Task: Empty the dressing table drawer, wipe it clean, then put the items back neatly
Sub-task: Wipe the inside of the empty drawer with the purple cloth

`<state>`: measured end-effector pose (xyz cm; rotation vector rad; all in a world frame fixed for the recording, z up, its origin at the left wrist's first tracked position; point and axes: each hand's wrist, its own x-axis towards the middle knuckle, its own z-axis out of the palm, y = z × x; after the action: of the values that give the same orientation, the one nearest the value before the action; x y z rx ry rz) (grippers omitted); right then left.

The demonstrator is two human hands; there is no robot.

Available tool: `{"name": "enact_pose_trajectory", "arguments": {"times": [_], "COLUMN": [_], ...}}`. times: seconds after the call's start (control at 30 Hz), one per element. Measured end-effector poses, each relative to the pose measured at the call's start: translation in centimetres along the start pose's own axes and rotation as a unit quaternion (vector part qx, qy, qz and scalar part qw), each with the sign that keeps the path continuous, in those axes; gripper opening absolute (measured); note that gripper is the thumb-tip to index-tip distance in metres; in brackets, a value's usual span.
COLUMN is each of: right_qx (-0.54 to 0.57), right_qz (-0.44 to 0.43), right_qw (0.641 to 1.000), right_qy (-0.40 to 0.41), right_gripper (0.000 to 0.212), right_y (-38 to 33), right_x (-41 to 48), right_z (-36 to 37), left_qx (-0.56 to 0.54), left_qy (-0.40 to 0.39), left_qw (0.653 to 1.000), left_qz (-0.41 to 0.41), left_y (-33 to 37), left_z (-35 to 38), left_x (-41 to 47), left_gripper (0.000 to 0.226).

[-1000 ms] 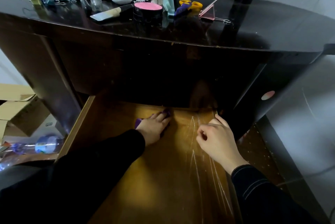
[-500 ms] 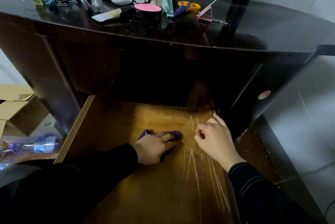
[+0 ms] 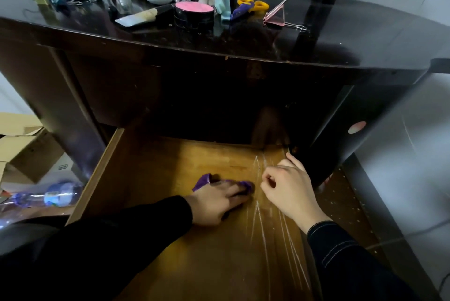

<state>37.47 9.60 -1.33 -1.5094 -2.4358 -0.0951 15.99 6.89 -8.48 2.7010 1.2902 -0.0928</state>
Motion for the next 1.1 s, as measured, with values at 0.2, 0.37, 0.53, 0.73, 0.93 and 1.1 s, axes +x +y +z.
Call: {"name": "enact_pose_trajectory", "arguments": {"times": [0.2, 0.37, 0.53, 0.73, 0.93, 1.1], "right_qx": [0.001, -0.003, -0.007, -0.011, 0.003, 0.012], "right_qz": [0.005, 0.007, 0.006, 0.0, 0.006, 0.007], "right_qw": [1.0, 1.0, 1.0, 1.0, 1.0, 1.0], "right_qy": [0.001, -0.004, 0.0, 0.001, 0.005, 0.0], "right_gripper": [0.016, 0.018, 0.014, 0.015, 0.018, 0.017], "right_y": [0.1, 0.1, 0.2, 0.0, 0.2, 0.2], "right_x": [0.0, 0.1, 0.1, -0.1, -0.1, 0.0], "right_z": [0.1, 0.2, 0.3, 0.1, 0.2, 0.0], "left_qx": [-0.002, -0.085, -0.042, -0.018, -0.007, -0.008], "left_qy": [0.113, 0.11, 0.082, 0.059, 0.088, 0.111], "left_qw": [0.986, 0.927, 0.951, 0.989, 0.982, 0.972], "left_qz": [-0.125, -0.348, -0.295, -0.134, -0.168, -0.206], "left_y": [-4.7, -7.3, -2.0, 0.8, -2.9, -3.0], "left_z": [0.1, -1.0, -1.1, -0.2, -0.4, -0.7], "left_x": [-3.3, 0.1, 5.8, 5.3, 5.8, 9.0], "left_gripper": [0.07, 0.058, 0.062, 0.072, 0.07, 0.068]}}
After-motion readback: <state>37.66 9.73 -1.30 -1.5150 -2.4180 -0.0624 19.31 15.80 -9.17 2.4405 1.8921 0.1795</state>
